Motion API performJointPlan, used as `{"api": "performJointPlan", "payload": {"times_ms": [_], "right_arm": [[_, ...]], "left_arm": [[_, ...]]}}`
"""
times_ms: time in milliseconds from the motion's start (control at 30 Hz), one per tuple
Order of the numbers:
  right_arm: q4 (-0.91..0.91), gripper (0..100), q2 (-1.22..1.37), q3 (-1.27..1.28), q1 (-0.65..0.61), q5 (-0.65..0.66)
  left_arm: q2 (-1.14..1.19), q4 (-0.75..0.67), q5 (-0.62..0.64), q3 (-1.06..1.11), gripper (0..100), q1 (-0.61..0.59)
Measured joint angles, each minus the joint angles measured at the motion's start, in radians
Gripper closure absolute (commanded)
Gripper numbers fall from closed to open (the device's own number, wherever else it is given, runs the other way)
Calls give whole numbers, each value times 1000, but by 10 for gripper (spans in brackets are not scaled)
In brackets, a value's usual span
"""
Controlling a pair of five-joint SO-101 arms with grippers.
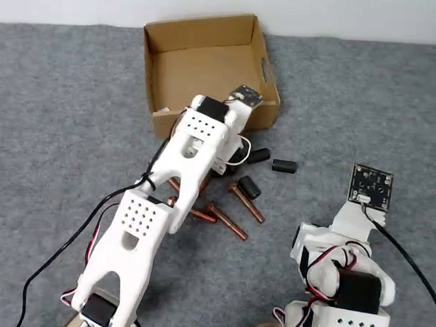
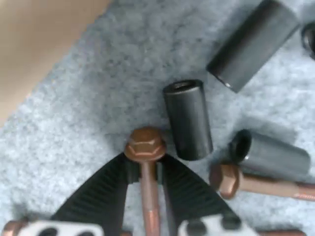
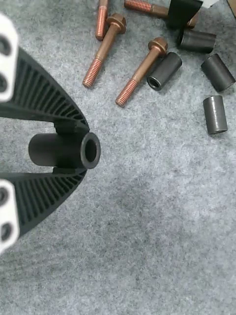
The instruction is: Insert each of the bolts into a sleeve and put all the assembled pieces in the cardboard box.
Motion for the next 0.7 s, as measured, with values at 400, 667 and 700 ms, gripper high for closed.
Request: {"api": "performJointPlan", "payload": {"times_ms": [400, 667, 700], "right_arm": [[0, 989, -63, 0, 2, 0], [37, 989, -318, 57, 2, 34], [37, 989, -345, 55, 2, 44]], "left_arm": [[-308, 21, 101, 152, 995, -6], [-723, 25, 256, 511, 995, -6], [-766, 25, 259, 555, 995, -6]]}}
